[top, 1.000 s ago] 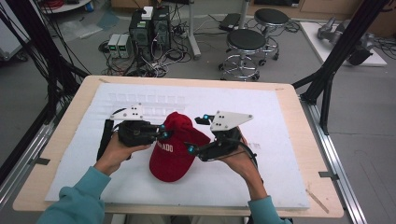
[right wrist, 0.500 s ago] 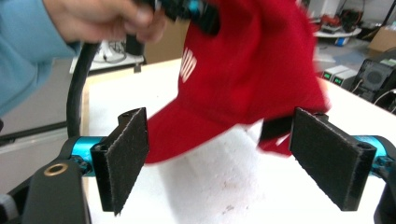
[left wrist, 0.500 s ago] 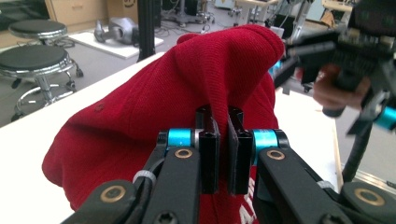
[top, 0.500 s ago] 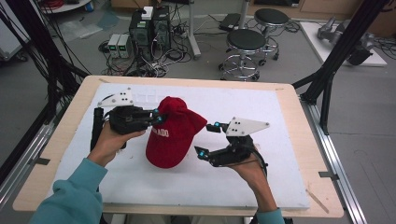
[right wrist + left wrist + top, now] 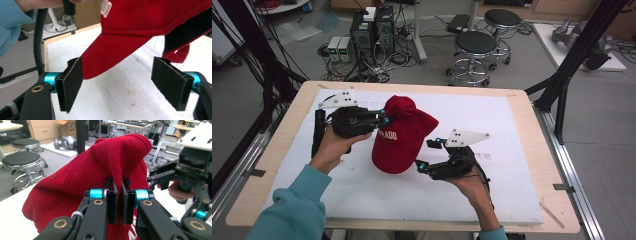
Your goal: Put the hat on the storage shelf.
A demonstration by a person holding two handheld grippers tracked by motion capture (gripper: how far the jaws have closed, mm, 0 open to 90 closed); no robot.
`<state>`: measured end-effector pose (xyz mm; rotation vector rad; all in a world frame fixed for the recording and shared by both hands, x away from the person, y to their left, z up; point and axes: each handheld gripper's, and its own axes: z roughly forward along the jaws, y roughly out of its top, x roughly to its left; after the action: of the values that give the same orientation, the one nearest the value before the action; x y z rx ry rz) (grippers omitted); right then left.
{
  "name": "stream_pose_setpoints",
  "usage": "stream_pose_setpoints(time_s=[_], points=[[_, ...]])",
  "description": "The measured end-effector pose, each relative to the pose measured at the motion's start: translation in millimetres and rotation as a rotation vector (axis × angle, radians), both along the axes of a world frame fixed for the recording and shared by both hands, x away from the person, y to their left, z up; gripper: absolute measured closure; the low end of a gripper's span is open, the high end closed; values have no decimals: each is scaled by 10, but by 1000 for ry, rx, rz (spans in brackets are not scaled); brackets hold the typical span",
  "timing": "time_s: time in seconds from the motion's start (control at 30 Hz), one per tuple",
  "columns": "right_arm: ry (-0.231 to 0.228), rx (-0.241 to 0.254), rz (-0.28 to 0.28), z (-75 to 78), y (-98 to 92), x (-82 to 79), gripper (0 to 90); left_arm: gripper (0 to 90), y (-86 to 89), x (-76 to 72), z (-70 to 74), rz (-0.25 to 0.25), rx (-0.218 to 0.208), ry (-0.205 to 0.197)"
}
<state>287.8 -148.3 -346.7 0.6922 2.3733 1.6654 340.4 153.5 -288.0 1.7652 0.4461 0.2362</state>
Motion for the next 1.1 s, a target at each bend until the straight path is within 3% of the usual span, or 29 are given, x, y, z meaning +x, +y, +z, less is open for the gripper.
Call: stream_pose_setpoints(time_s=[0.1,0.13,0.23,0.37,0.5,0.57,0.6,0.63,0.67,0.73,0.8,1.1], points=[[34,11,-8,-38,31,19,285,852,-46,-7,-10,-6,3,-2],[40,13,-9,-40,51,24,348,852,-61,-8,-10,-9,2,-4],[47,31,-8,-32,58,27,399,852,-97,-14,-16,-18,-5,-7],[74,57,9,-40,49,54,541,852,-120,-24,-22,-24,1,-14],[91,79,22,-48,48,74,604,852,-108,-43,-9,-31,-8,-26],[116,106,35,-54,42,94,647,853,-94,-48,-2,-34,-16,-27],[156,141,54,-62,36,121,723,853,-89,-50,0,-41,-19,-30],[156,141,54,-62,36,121,723,853,-89,-50,0,-41,-19,-30],[211,184,89,-78,23,155,799,854,-87,-52,0,-44,-20,-29],[228,204,116,-82,23,168,850,854,-91,-55,1,-47,-23,-31],[209,195,114,-69,36,149,854,853,-90,-53,2,-49,-24,-30],[210,185,119,-65,37,139,857,819,-50,-40,-49,-50,-38,-10]])
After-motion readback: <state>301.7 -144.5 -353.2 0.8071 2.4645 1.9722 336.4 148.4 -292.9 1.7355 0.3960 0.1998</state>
